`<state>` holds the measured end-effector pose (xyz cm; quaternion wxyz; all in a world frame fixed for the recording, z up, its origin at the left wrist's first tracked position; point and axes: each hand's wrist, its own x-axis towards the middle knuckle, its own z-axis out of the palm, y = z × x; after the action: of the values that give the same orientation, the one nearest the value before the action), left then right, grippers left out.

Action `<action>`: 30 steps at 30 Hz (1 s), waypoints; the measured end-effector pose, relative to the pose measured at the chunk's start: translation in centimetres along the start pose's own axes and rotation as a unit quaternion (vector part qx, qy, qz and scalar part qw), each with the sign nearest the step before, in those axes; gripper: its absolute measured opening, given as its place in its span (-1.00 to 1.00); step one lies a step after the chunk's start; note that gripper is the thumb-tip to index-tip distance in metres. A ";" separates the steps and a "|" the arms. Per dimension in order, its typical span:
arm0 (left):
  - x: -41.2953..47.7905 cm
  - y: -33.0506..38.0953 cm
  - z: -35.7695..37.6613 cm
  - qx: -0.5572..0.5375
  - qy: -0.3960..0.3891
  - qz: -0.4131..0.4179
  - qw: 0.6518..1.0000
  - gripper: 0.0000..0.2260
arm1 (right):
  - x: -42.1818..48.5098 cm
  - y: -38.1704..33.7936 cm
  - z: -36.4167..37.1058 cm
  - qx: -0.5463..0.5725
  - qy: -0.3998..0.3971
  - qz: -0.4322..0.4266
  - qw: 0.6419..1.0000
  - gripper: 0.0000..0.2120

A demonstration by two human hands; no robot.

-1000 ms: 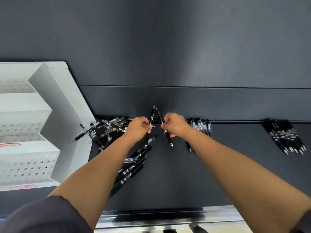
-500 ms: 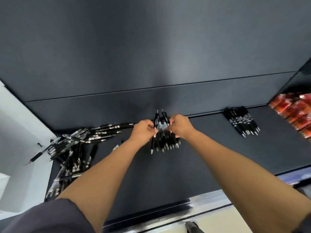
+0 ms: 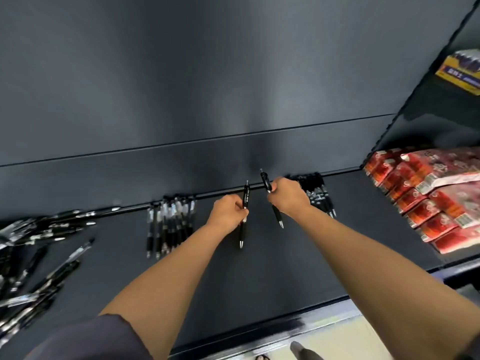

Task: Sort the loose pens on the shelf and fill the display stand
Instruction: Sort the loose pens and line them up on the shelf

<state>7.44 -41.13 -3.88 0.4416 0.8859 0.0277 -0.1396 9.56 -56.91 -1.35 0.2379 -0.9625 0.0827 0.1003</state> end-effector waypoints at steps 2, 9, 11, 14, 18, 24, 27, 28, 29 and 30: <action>0.5 1.2 2.0 -0.016 -0.005 -0.014 1.000 -0.93 | 0.7 2.4 -1.1 -0.005 0.013 0.004 1.000 -0.97; 2.4 4.1 6.8 -0.038 -0.006 -0.054 0.998 -0.80 | 3.1 8.1 -3.0 -0.071 0.034 0.047 0.996 -0.91; 3.1 4.4 7.5 -0.024 -0.001 -0.065 0.998 -0.80 | 3.4 8.6 -2.9 -0.104 0.022 0.052 0.993 -0.95; 4.0 4.7 8.4 -0.011 0.009 -0.087 0.996 -0.83 | 3.7 9.2 -2.7 -0.125 0.004 0.032 0.992 -0.93; 4.6 5.6 9.6 -0.017 0.035 -0.091 0.995 -0.89 | 3.8 9.6 -3.0 -0.125 0.008 -0.012 0.992 -0.95; 3.9 6.4 10.4 0.018 -0.022 -0.052 0.998 -0.87 | 3.5 9.2 -3.8 -0.144 0.033 -0.072 0.986 -0.84; 3.4 5.9 9.2 0.063 -0.049 0.005 0.997 -0.82 | 3.3 8.3 -3.6 -0.148 0.036 -0.103 0.983 -0.78; 3.2 5.8 8.7 0.074 -0.058 0.020 0.995 -0.81 | 3.3 7.8 -3.6 -0.150 0.035 -0.112 0.982 -0.77; 2.9 5.6 8.0 0.087 -0.064 0.031 0.994 -0.82 | 3.2 7.4 -3.4 -0.155 0.036 -0.120 0.980 -0.77; 2.7 5.5 7.3 0.106 -0.065 0.040 0.991 -0.83 | 3.1 6.8 -3.3 -0.162 0.037 -0.128 0.978 -0.77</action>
<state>9.31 -50.45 -4.55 0.3516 0.9170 -0.0511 -0.1813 11.64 -64.76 -2.20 0.0865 -0.9940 -0.0502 0.0451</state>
